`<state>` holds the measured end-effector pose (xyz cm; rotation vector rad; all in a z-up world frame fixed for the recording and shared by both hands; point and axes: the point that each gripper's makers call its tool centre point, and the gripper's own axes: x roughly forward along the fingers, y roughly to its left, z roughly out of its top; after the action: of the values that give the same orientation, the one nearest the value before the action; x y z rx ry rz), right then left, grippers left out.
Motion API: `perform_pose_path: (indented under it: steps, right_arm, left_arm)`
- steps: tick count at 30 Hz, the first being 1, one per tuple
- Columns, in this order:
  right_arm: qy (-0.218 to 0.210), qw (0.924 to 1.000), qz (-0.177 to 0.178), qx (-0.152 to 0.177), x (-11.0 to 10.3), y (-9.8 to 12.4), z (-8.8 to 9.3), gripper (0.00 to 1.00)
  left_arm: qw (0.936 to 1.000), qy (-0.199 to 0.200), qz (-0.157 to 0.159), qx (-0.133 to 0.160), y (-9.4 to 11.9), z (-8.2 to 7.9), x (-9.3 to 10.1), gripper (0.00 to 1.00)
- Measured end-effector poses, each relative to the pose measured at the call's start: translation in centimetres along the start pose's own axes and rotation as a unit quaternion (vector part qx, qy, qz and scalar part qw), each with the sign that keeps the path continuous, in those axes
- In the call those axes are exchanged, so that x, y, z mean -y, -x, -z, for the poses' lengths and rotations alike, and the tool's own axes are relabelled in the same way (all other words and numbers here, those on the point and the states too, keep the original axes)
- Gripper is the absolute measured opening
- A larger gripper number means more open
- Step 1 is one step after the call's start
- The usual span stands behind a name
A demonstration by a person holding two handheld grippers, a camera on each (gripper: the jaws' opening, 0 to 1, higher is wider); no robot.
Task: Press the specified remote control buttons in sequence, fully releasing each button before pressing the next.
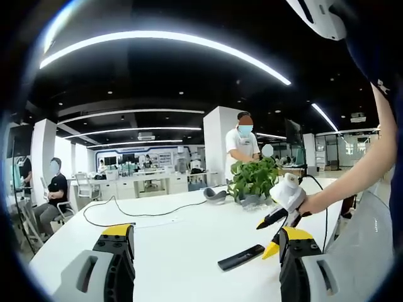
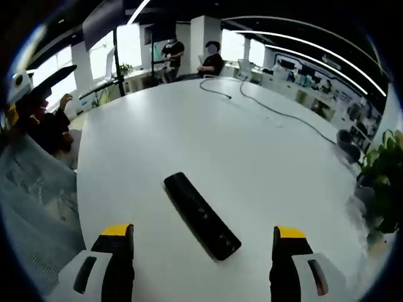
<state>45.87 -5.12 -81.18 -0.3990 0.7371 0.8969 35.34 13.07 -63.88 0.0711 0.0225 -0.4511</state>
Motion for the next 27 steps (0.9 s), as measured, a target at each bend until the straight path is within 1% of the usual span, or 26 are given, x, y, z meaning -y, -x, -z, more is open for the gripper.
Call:
perform_pose_path:
  steps: [2, 6, 8, 16, 22, 27]
  right_arm:
    - [-0.004, 1.0000, 0.004, 0.004, -0.2, 0.4, -0.1, 0.94]
    - [-0.024, 0.9994, 0.012, 0.023, -0.4, 1.6, -0.4, 0.95]
    - [-0.027, 0.9992, 0.015, 0.025, -0.5, 2.1, -0.4, 0.95]
    - [-0.048, 0.9959, 0.051, 0.058, -0.7, 5.7, -0.6, 0.95]
    - [-0.056, 0.9936, 0.070, 0.068, -1.4, 8.0, -0.5, 0.95]
    - [-0.062, 0.9900, 0.090, 0.090, -1.7, 10.0, -1.1, 0.95]
  left_arm:
    - [1.0000, 0.000, 0.001, -0.001, 0.0, 0.0, 0.0, 1.00]
    - [1.0000, 0.000, 0.001, 0.000, 0.0, 0.0, 0.1, 1.00]
    - [1.0000, -0.001, 0.002, 0.000, 0.0, 0.0, 0.1, 1.00]
    - [1.0000, -0.002, 0.006, 0.001, -0.1, 0.0, 0.3, 1.00]
    - [0.9999, -0.001, 0.011, 0.002, -0.1, 0.0, 0.5, 1.00]
    - [0.9999, -0.003, 0.017, 0.000, -0.1, 0.2, 0.7, 1.00]
